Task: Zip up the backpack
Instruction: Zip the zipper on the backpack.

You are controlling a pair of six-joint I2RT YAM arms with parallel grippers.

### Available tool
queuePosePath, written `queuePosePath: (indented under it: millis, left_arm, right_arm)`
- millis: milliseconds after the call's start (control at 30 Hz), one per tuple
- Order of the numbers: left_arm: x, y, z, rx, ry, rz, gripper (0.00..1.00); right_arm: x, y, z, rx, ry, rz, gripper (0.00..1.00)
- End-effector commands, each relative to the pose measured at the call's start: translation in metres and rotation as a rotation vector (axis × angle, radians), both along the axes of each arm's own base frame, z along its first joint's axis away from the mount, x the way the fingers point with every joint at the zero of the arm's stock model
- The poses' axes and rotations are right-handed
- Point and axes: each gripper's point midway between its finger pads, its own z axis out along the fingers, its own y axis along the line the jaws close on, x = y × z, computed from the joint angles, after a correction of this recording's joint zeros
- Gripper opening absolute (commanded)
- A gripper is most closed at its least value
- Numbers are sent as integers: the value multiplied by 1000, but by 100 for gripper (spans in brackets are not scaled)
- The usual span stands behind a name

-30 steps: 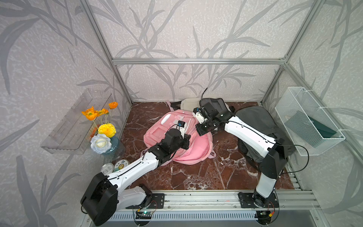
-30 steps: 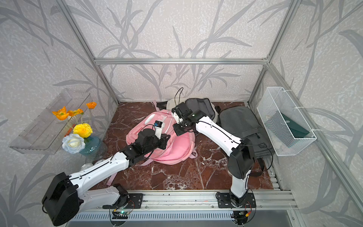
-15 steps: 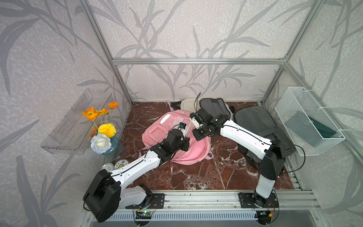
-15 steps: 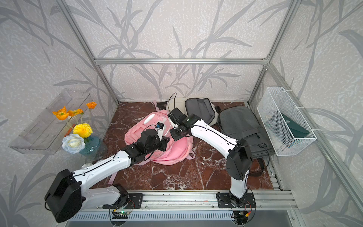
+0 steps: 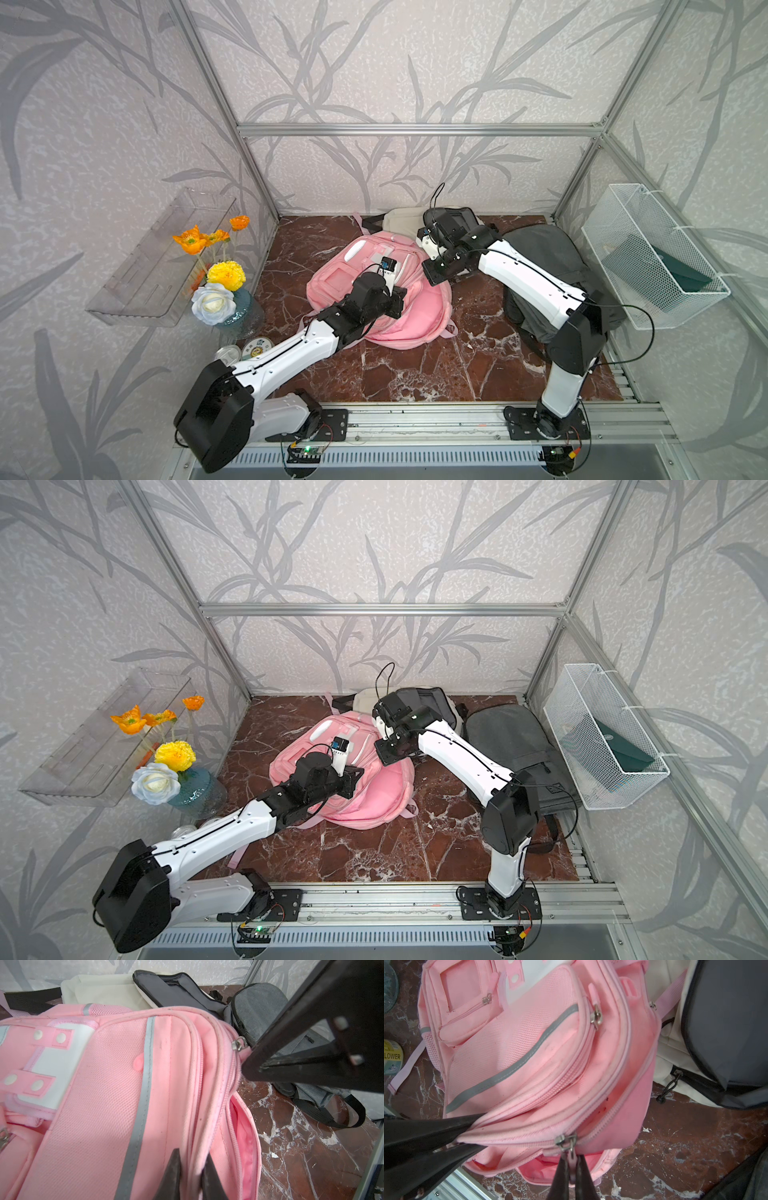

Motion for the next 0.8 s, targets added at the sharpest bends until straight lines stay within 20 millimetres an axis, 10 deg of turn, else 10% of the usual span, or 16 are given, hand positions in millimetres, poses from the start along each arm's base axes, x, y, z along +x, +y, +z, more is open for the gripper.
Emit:
queuePosePath:
  millis: [0,333,767]
  left_arm:
    - [-12,41,-32,144,74,100,0]
    - [-28,59,-16,76,-8,138,3]
    - [-24,35,32,-56,-45,73,69]
  right_arm:
    - [52,-94,8,-249,-125,-266,0]
    - [86,-107,3,-196,-136,-255,0]
    - [25,22,21,-78,-290,122,0]
